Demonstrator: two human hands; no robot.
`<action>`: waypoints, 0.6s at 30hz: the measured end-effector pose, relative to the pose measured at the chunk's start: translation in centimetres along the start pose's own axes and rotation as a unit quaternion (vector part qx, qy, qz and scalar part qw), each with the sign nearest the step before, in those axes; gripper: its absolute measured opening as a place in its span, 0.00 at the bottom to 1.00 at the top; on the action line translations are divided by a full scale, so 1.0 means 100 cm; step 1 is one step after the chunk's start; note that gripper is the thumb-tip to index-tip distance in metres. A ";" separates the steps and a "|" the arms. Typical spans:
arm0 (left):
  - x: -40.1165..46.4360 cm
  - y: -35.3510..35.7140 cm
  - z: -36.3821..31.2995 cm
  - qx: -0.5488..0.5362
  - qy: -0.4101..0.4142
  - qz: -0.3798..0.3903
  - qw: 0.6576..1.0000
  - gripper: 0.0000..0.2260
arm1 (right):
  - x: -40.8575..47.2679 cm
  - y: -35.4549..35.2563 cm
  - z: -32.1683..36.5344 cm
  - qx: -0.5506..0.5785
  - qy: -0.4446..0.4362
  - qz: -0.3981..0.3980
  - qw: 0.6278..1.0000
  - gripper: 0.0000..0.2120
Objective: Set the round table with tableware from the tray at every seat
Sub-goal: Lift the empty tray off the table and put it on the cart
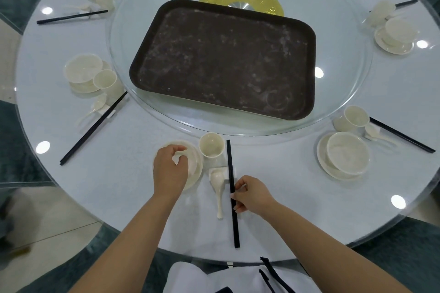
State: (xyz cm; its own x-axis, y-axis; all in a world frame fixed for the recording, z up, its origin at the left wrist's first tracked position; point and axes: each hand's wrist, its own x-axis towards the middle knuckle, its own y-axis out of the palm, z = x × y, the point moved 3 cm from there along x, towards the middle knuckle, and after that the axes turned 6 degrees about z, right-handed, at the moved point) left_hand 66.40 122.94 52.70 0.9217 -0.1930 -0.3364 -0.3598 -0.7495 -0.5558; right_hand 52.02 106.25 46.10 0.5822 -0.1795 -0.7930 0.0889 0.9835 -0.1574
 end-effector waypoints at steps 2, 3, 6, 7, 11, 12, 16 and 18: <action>0.000 0.000 0.000 0.003 -0.001 -0.001 1.000 0.11 | 0.000 0.000 0.000 0.001 0.003 0.001 1.000 0.07; 0.001 0.000 0.000 0.003 -0.001 -0.002 1.000 0.11 | 0.000 0.000 0.000 0.001 0.004 0.002 1.000 0.08; 0.003 -0.002 -0.002 -0.001 0.002 -0.005 1.000 0.10 | -0.001 -0.005 0.004 -0.011 0.000 -0.007 1.000 0.10; 0.004 -0.003 -0.003 -0.002 0.005 -0.005 1.000 0.10 | -0.001 -0.009 0.006 -0.010 -0.001 -0.017 1.000 0.11; 0.010 -0.003 -0.013 -0.003 0.011 -0.003 1.000 0.11 | -0.002 -0.035 0.015 0.062 -0.012 -0.059 0.996 0.14; 0.012 -0.002 -0.016 -0.001 0.015 -0.003 1.000 0.11 | -0.002 -0.043 0.018 0.083 -0.015 -0.071 0.994 0.14; 0.022 -0.001 -0.028 -0.006 0.024 -0.004 1.000 0.10 | -0.003 -0.079 0.033 0.129 -0.049 -0.125 0.982 0.11; 0.029 0.000 -0.035 -0.009 0.029 -0.005 1.000 0.10 | -0.002 -0.099 0.040 0.123 -0.063 -0.165 0.976 0.10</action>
State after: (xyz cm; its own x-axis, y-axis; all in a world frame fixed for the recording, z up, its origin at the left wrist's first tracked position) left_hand 69.62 120.16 54.36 0.9322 -0.2222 -0.2859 -0.3488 -0.7629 -0.5444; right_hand 54.27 96.61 50.21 0.5828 -0.4993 -0.6412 0.4716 0.8503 -0.2335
